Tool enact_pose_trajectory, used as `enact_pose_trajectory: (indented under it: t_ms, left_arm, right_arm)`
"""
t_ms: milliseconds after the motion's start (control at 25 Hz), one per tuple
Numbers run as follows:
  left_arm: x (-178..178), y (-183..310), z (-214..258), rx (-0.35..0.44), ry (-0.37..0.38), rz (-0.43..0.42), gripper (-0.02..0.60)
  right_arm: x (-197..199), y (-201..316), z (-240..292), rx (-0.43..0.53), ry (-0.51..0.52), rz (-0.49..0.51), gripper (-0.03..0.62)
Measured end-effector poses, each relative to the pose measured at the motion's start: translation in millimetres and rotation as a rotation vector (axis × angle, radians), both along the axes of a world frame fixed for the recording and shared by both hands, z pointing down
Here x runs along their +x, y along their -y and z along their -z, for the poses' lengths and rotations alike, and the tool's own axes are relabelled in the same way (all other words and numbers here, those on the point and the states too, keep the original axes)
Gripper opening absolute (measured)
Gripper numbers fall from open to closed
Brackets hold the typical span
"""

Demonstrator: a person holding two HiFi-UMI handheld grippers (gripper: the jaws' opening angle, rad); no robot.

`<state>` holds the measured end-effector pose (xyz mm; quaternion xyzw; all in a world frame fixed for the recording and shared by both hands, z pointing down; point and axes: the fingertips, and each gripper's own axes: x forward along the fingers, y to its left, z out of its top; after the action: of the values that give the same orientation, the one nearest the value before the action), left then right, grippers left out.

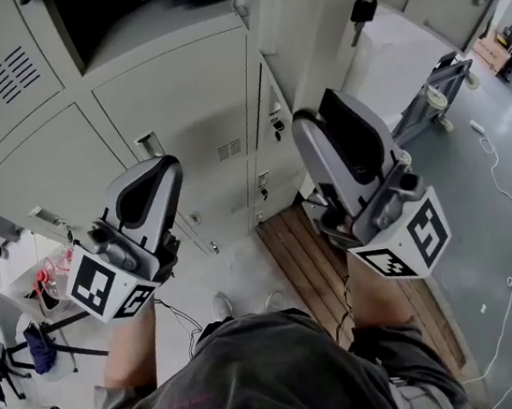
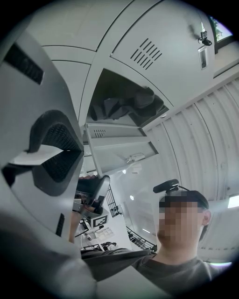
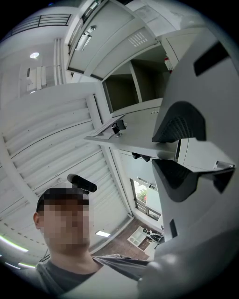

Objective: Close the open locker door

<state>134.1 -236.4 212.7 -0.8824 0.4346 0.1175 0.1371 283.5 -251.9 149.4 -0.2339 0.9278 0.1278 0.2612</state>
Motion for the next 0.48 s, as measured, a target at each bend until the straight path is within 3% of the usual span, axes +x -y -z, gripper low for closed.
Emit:
enact_pose_trajectory:
  t_ms: [480]
  left_arm:
    - [-52, -12, 5, 0.008, -0.003, 0.038, 0.015]
  right_arm:
    - [-59, -10, 1, 0.041, -0.03, -0.001, 0.114]
